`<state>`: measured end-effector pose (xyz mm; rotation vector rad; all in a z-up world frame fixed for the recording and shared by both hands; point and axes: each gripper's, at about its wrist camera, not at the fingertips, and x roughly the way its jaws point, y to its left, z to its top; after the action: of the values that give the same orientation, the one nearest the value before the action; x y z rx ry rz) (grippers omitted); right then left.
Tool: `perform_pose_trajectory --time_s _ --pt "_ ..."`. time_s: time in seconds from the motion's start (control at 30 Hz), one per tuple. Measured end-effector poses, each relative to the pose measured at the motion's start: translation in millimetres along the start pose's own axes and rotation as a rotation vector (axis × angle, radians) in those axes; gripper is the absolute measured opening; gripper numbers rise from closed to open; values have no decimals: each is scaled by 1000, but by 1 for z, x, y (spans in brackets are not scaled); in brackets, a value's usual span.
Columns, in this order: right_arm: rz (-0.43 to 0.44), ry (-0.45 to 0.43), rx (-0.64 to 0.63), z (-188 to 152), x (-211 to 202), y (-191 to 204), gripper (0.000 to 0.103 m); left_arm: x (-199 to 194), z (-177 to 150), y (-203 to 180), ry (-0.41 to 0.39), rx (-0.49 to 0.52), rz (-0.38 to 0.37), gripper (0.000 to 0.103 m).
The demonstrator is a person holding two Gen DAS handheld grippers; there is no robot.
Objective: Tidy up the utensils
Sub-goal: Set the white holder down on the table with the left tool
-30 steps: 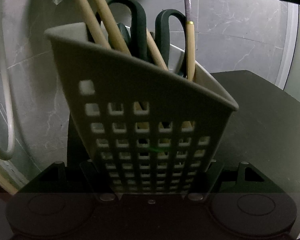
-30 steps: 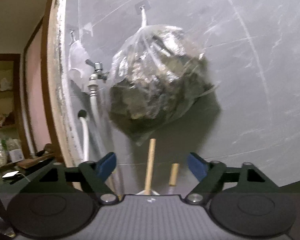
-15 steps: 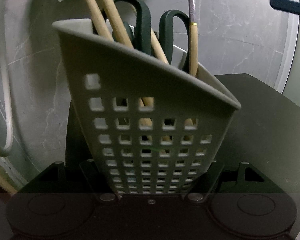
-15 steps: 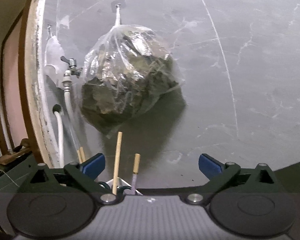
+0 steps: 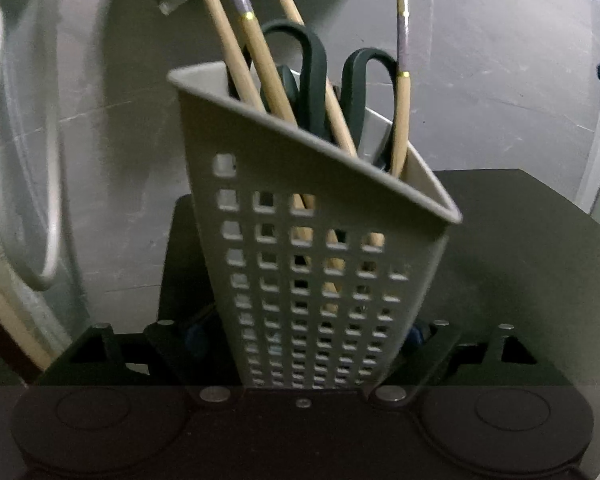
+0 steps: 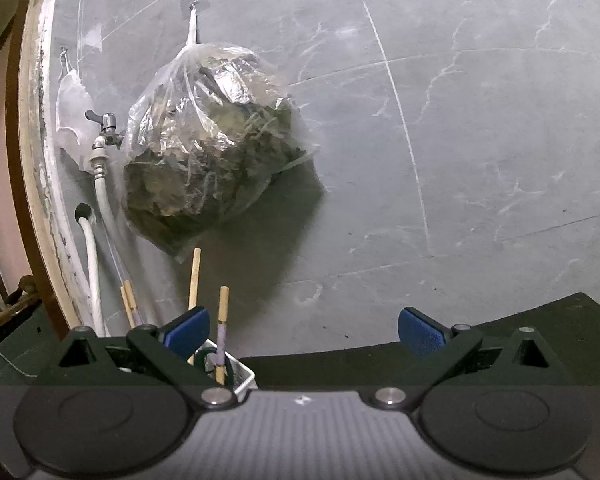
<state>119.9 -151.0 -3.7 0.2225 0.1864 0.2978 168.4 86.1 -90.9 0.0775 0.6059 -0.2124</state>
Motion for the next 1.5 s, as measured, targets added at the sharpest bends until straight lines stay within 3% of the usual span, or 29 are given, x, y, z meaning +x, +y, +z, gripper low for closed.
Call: perform_pose_trajectory --time_s 0.07,0.27,0.77,1.1,1.5 --pt "-5 4 -3 0 -6 -4 103 -9 -2 -6 -20 -11 26 99" --pt "-43 88 -6 -6 -20 -21 103 -45 -10 -29 -60 -46 114 100" --pt "15 264 -55 -40 -108 -49 103 -170 -39 -94 -116 -243 332 102" --pt "67 323 -72 -56 -169 -53 103 -244 -60 -133 -140 -244 388 102" --pt "35 381 -79 -66 -199 -47 103 -273 -76 -145 -119 -218 404 102"
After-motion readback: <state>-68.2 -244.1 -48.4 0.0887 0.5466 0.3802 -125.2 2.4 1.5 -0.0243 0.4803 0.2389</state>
